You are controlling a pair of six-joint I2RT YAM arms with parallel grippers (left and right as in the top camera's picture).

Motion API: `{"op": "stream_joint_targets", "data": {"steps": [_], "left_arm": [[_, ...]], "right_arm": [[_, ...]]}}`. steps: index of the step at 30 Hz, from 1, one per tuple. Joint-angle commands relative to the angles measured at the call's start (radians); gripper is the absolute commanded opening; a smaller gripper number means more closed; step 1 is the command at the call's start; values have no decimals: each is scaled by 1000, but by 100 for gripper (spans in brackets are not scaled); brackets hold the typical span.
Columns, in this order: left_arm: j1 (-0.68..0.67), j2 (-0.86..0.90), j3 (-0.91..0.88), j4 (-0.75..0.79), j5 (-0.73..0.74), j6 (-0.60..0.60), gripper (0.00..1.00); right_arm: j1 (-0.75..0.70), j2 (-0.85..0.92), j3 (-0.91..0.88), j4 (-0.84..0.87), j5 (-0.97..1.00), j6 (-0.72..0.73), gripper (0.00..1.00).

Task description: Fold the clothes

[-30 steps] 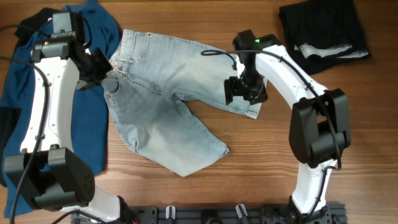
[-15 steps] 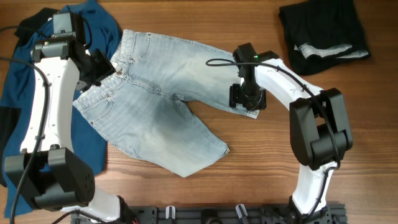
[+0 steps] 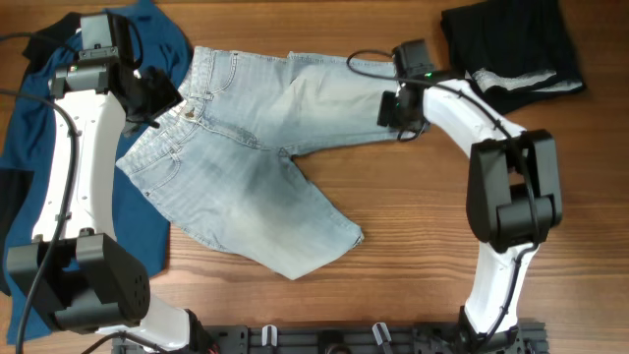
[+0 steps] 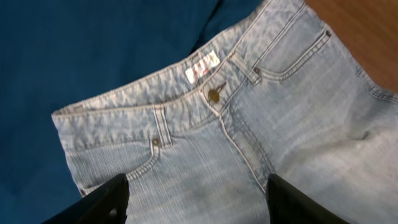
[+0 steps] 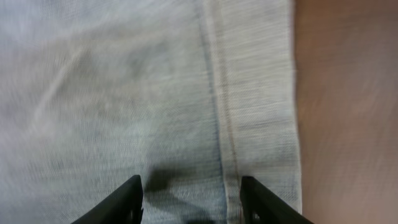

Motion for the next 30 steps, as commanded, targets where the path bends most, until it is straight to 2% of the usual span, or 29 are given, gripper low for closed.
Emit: {"op": "stream_joint_targets", "data": {"steps": [1, 6, 10, 17, 21, 25, 30], "left_arm": [[-1, 2, 0, 31, 29, -2, 69], [-42, 4, 0, 88, 29, -2, 69], [-79, 10, 0, 128, 28, -2, 70], [-99, 15, 0, 120, 28, -2, 71], [-99, 15, 0, 102, 28, -2, 72], [-99, 15, 0, 96, 28, -2, 73], [-99, 15, 0, 93, 28, -2, 73]], "right_arm": [[-83, 156, 35, 12, -13, -60, 45], [-113, 161, 194, -41, 15, -101, 46], [-141, 161, 250, -95, 45, -129, 47], [-191, 161, 253, -327, 29, -192, 47], [-187, 161, 253, -344, -86, -205, 54], [-174, 161, 253, -364, -139, -201, 55], [-165, 161, 247, -436, 60, -113, 55]]}}
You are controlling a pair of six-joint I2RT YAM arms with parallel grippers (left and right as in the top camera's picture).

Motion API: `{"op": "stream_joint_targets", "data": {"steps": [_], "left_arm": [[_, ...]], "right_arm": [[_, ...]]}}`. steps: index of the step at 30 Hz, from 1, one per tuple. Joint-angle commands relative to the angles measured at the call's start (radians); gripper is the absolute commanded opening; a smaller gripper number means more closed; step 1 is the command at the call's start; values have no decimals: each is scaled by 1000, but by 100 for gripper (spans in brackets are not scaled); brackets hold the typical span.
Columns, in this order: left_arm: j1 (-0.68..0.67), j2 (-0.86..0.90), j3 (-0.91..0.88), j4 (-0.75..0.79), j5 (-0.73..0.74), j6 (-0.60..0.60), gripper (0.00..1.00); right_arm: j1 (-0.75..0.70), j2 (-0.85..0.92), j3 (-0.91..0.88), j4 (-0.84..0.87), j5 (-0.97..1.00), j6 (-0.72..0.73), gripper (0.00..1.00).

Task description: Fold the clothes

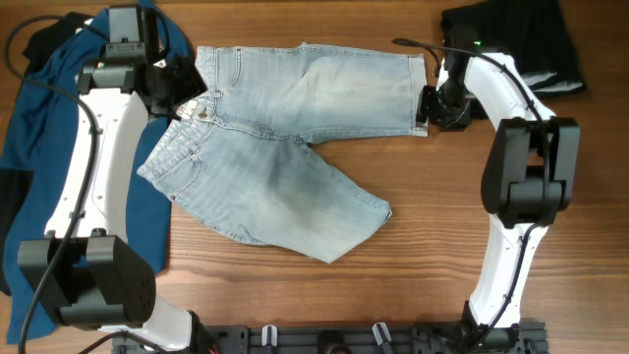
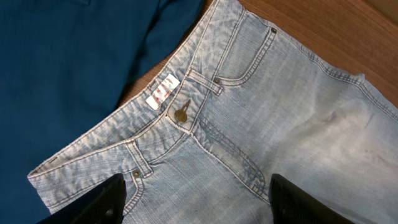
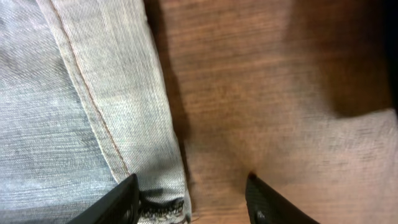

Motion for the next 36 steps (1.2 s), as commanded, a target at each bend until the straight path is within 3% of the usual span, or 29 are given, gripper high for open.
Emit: {"op": "stream_joint_targets", "data": {"steps": [1, 9, 13, 18, 23, 30, 36], "left_arm": [[-2, 13, 0, -1, 8, -2, 74], [-2, 13, 0, -12, 8, 2, 77], [-2, 13, 0, -4, 7, 2, 78], [0, 13, 0, 6, 6, 4, 80], [0, 13, 0, -17, 3, 55, 88], [0, 13, 0, -31, -30, 55, 94], [0, 13, 0, -31, -30, 55, 95]], "right_arm": [[9, 31, -9, -58, 163, 71, 55], [9, 31, -8, -166, 393, 150, 58], [16, -17, 1, -194, 215, 106, 67], [66, -223, 1, -196, 43, 52, 79], [107, -410, -15, -271, -108, 11, 79], [235, -739, -539, -73, -151, 121, 79], [261, -809, -863, 163, -215, 189, 77]]}}
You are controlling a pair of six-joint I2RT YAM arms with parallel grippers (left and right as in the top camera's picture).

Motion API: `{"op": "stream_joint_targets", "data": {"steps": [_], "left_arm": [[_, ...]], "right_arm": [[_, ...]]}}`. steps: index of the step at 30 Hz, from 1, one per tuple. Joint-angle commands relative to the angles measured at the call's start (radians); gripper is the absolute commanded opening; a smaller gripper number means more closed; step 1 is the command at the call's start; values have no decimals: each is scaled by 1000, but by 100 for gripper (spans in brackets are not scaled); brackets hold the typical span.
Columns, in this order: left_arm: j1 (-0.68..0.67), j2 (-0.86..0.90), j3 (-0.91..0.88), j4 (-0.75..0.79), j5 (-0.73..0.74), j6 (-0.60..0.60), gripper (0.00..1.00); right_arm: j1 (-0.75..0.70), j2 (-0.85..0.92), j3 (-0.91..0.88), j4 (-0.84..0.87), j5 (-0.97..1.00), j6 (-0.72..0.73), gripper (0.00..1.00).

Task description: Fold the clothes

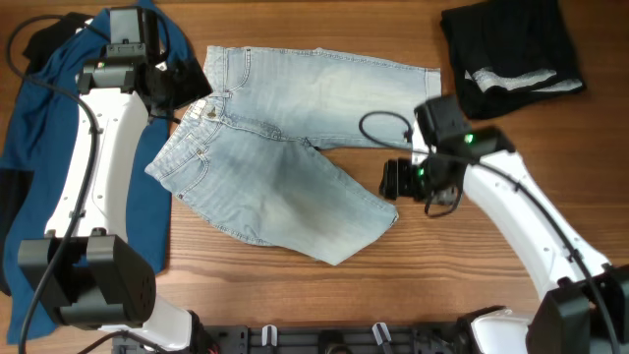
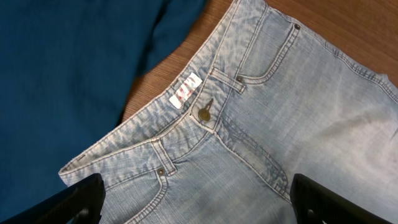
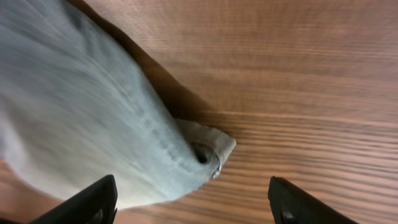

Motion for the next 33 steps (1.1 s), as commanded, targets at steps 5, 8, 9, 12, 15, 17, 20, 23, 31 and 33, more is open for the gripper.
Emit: {"op": "stream_joint_targets", "data": {"steps": [5, 8, 9, 12, 15, 17, 20, 23, 31, 33], "left_arm": [[0, 12, 0, -1, -13, 13, 96], [0, 12, 0, -1, -13, 13, 96], [0, 12, 0, -1, -13, 13, 96], [0, 12, 0, -2, -13, 13, 96], [0, 12, 0, -2, -13, 13, 96], [0, 12, 0, -2, -13, 13, 96], [0, 12, 0, -2, -13, 13, 96], [0, 12, 0, -2, -13, 13, 96], [0, 12, 0, -1, -13, 13, 97], [0, 12, 0, -1, -13, 13, 97]], "right_arm": [[6, -18, -244, 210, -158, 106, 68], [19, -18, -304, 289, -196, 151, 65], [28, -18, -320, 314, -196, 161, 59], [55, -18, -333, 376, -187, 204, 29], [57, -18, -332, 423, -120, 233, 4], [55, -19, -315, 434, -76, 233, 5], [53, -23, -202, 363, -39, 173, 4], [51, -22, 15, 139, 18, 80, 4], [52, 51, 299, -87, 66, -8, 4], [56, 123, 299, -65, 63, -9, 4]]}}
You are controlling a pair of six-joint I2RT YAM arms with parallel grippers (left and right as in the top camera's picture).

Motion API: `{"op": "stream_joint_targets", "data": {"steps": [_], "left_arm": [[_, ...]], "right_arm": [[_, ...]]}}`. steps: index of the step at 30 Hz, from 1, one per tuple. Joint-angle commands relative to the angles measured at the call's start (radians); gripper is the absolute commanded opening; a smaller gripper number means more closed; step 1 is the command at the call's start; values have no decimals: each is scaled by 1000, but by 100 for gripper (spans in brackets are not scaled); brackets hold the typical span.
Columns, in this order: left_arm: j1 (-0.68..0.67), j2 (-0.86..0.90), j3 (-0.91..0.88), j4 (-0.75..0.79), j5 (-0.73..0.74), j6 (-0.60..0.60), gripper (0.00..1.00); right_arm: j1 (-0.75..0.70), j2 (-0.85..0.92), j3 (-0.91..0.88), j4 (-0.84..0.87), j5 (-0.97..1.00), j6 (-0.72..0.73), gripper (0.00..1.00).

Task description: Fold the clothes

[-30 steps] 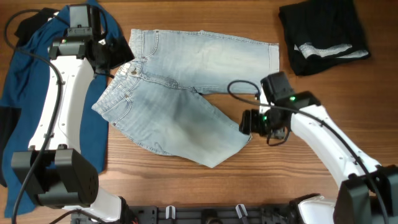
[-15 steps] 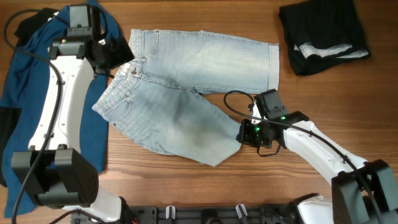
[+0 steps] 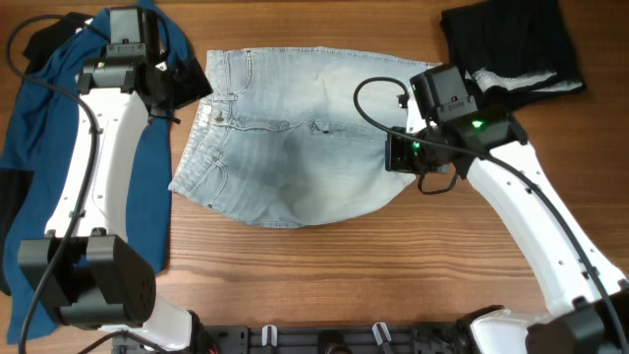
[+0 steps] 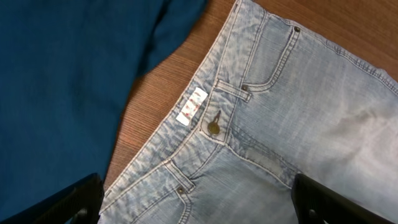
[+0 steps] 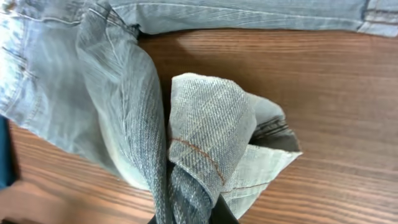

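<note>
Light blue jeans (image 3: 295,157) lie flat at the table's middle, waistband (image 4: 205,124) to the left and legs to the right. My right gripper (image 5: 193,219) is shut on the bunched hem of the nearer leg (image 5: 205,143), holding it just off the wood by the right end of the jeans (image 3: 398,152). The far leg's hem (image 5: 373,15) lies flat beyond it. My left gripper (image 4: 196,208) hovers open over the waistband, near the brass button (image 4: 213,128), its fingers (image 4: 74,199) spread wide and apart from the cloth.
A dark blue garment (image 3: 39,147) lies spread under the left arm at the table's left side. A black garment with a white label (image 3: 511,44) sits at the back right. Bare wood (image 3: 393,265) runs along the front.
My right gripper was open beside the nearer leg's hem; now it is shut on that hem and sits further back. The nearer leg has swung up beside the far leg. My left gripper stays open.
The jeans lay crooked with my right gripper at the far leg's end. Then that leg lay straight to the right. Then my right gripper stood open at the nearer leg's hem, and now holds it beside the far leg. My left gripper stayed open over the waistband.
</note>
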Motion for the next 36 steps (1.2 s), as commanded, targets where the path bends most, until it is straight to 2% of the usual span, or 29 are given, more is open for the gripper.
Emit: {"op": "stream_joint_targets", "data": {"steps": [1, 4, 5, 6, 9, 12, 15, 17, 19, 25, 30, 35, 36], "left_arm": [[0, 12, 0, 1, -10, 13, 97], [0, 12, 0, 1, -10, 13, 97], [0, 12, 0, 1, -10, 13, 97], [0, 12, 0, 0, -10, 13, 97], [0, 12, 0, 4, -10, 13, 96], [0, 12, 0, 8, -10, 13, 97], [0, 12, 0, 5, -10, 13, 97], [0, 12, 0, 4, -10, 13, 97], [0, 12, 0, 4, -10, 13, 97], [0, 12, 0, 4, -10, 13, 97], [0, 12, 0, 3, -10, 13, 97], [0, 12, 0, 3, -10, 13, 97], [0, 12, 0, 3, -10, 13, 97]], "right_arm": [[8, 150, 11, 40, 20, -32, 4], [24, 264, 13, 111, 19, -36, 7], [28, 287, 13, 129, 15, -39, 21], [31, 306, 13, 156, -13, -60, 39], [30, 297, 29, 177, -37, -83, 57], [4, 214, 77, 120, -17, -79, 68], [-43, 157, 77, -1, 82, -15, 74], [-89, 148, 65, -91, 126, 2, 76], [-122, 148, 12, -102, 127, -5, 83], [-166, 148, -214, 52, 11, -2, 82], [-166, 148, -382, 334, -53, 2, 77], [-166, 149, -459, 474, -106, -1, 59], [-166, 149, -466, 484, -116, -5, 49]]}}
